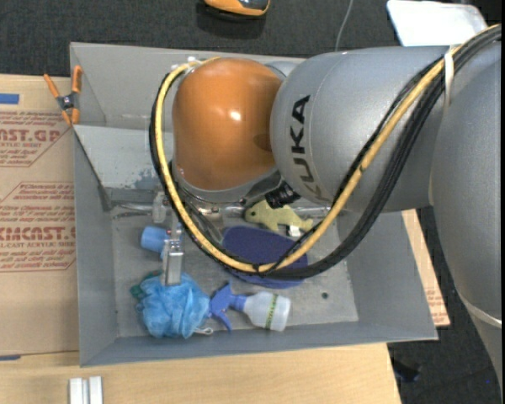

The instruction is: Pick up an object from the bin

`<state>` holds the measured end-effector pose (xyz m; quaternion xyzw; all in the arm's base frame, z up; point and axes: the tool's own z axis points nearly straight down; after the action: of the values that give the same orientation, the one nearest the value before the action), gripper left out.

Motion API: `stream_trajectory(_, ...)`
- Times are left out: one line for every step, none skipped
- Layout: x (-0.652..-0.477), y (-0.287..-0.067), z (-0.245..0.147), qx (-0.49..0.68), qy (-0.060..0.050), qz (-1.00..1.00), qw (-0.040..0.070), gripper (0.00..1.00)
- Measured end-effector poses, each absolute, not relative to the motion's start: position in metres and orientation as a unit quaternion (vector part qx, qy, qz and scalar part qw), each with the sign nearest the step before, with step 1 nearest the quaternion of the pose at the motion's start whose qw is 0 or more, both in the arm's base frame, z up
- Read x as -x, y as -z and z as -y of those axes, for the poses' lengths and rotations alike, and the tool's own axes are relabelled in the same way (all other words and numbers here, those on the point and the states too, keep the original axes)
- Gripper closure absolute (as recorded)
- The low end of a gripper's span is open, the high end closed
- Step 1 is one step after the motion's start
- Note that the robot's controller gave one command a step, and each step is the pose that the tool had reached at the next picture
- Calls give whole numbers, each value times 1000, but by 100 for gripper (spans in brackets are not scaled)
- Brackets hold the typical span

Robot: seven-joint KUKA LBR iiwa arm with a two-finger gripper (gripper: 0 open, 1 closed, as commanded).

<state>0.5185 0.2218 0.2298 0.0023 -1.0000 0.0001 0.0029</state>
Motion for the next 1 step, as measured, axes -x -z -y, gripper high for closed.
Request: stream_trajectory(-520, -235, -220, -1, 1, 1000, -1, 0)
